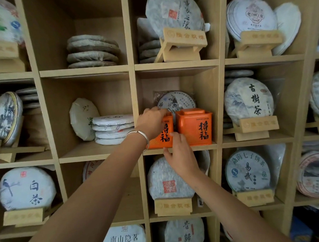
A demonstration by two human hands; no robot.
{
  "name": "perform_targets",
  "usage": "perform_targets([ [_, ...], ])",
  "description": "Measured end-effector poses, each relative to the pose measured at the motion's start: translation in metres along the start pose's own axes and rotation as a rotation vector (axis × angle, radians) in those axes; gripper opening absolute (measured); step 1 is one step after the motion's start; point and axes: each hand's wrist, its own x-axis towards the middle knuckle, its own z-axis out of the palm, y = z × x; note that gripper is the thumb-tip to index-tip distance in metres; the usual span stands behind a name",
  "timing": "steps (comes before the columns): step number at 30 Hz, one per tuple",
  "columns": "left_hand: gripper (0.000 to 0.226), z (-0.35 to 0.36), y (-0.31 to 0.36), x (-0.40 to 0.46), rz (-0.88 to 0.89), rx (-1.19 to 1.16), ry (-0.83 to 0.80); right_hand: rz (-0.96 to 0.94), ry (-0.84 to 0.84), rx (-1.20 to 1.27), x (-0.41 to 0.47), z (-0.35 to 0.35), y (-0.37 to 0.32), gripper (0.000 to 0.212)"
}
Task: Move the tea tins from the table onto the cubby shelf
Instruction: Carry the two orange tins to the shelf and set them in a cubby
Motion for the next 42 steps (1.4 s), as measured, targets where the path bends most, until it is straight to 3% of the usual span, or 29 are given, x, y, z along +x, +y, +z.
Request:
perform_targets([
  [19, 0.038, -0.002, -0.015, 0.006, 0.114, -0.012, 0.007, 0.021, 0.015, 0.034, -0.007, -0.004, 0.004, 0.044],
  [42, 0.038, -0.005, -0.015, 0.001, 0.091, -0.085, -0.015, 0.011, -0.005, 0.030, -0.007, -0.005, 0.007, 0.044],
])
